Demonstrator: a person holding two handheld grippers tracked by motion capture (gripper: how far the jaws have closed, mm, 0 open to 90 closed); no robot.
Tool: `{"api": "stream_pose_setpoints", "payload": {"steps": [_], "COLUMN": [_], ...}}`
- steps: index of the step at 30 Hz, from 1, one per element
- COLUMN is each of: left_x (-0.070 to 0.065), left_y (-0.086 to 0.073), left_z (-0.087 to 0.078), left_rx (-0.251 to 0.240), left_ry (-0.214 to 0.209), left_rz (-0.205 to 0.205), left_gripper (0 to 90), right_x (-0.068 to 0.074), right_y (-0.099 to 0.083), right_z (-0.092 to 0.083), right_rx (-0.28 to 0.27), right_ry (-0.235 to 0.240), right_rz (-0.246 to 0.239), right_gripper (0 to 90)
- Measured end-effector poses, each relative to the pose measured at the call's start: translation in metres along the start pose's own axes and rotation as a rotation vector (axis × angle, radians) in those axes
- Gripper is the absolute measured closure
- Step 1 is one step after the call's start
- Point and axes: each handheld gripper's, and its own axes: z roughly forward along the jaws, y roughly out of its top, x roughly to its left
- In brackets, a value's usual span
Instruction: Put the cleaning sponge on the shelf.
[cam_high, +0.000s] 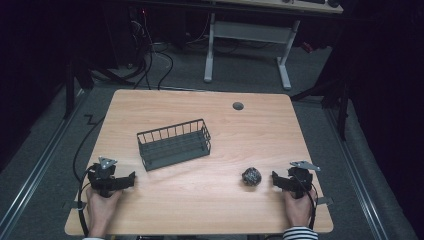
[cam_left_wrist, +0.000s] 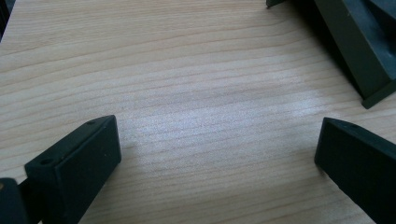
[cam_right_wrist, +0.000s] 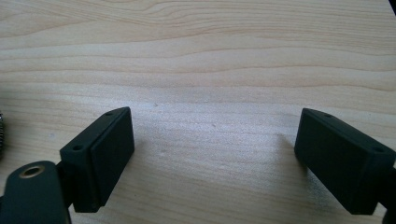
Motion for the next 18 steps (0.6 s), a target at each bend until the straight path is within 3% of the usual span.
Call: {"api": "stream_pose_setpoints", "payload": {"steps": [4,9,18], "left_x": [0.001,0.004,0.011], "left_y": [0.000,-0.001,-0.001], "left_z": [-0.001,-0.003,-0.004], "left_rx": [-0.007,-0.031,-0.051], "left_ry": [0.004,0.009,-0.010], "left_rz": [-0.002,-0.007,-0.011], "left_gripper": [2.4,13.6,21.5], "right_x": [0.000,0.000,0.001], "right_y": [0.000,0.000,0.000], "right_z": [0.000,0.000,0.000], "right_rx": [-0.002,-0.006,-0.007], "right_ry": [0.000,0.001,0.001], "right_rz": [-0.002,-0.004,-0.003], "right_gripper": [12.9,14.2,14.5]}}
